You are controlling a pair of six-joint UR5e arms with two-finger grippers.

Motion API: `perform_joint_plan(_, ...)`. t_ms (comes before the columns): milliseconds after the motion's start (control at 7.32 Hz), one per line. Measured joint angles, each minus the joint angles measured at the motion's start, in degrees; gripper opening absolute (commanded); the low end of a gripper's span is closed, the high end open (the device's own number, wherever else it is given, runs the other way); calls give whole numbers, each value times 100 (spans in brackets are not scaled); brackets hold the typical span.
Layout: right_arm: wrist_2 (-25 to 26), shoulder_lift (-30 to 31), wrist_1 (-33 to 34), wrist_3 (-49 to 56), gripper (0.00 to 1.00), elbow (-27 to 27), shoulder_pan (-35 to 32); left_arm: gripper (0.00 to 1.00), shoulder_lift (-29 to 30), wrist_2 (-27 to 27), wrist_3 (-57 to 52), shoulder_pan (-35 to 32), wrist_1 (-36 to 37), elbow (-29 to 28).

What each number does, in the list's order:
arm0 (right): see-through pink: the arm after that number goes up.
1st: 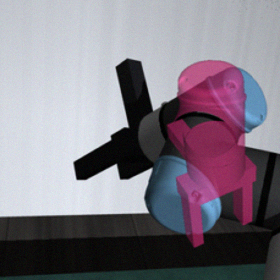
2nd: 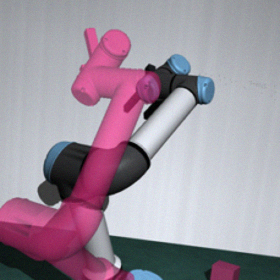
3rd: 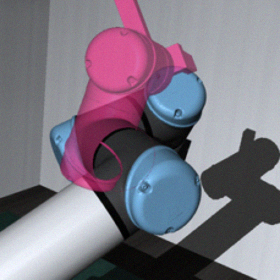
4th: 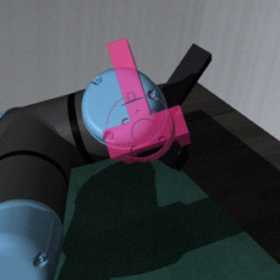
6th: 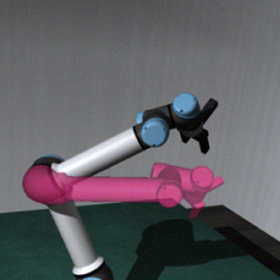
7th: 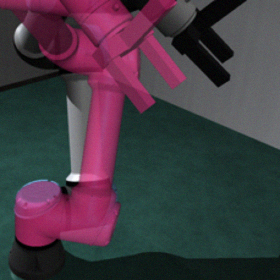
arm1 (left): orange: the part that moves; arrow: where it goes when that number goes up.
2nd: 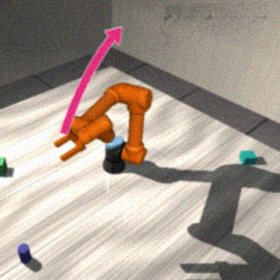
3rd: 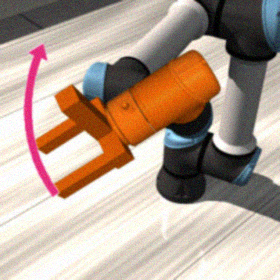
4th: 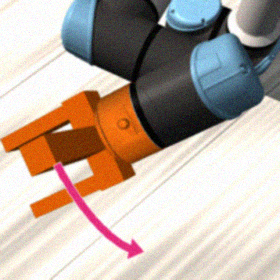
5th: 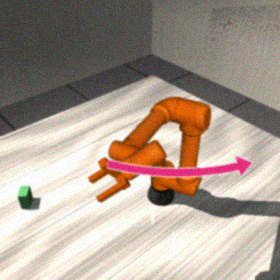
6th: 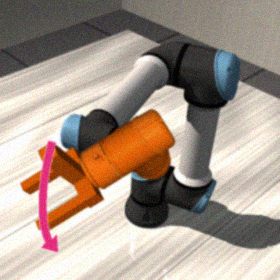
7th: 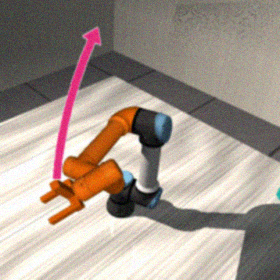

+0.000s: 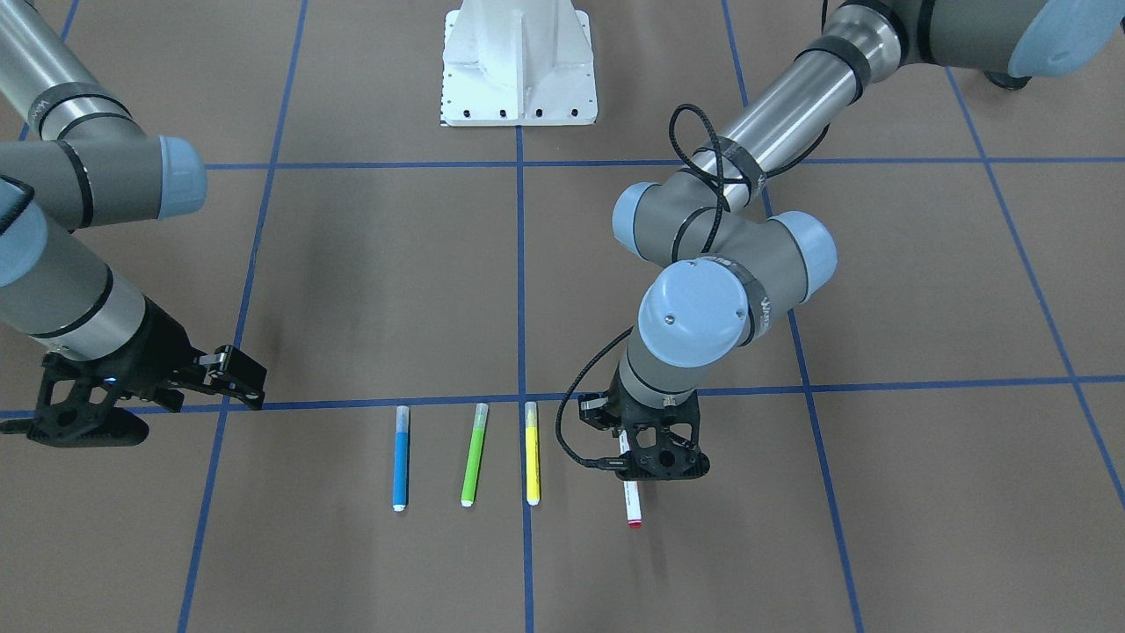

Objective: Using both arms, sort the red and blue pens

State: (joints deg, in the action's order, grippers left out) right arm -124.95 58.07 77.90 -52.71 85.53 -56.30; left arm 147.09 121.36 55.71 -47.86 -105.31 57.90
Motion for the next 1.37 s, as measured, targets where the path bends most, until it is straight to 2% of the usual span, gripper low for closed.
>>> perform_joint_plan(137,298,-211,0,-209,98,-155,258,0,-37,83,-48,-151,21,27)
perform_joint_plan(273,542,-471,2,-375,92,-372,469,0,-140,193,-82,-310,31,121)
perform_joint_plan(683,841,-1190,-120,-612,84,-1240,791,0,-1051,850,-282,-829,47,1015)
perform_joint_plan(956,938,-1410,-600,-603,74,-1844,919,0,-1652,978,-394,-939,147,1672)
perform_joint_plan(1366,1092,-1465,-727,-187,70,-2091,1096,0,-1979,994,-450,-952,407,2227)
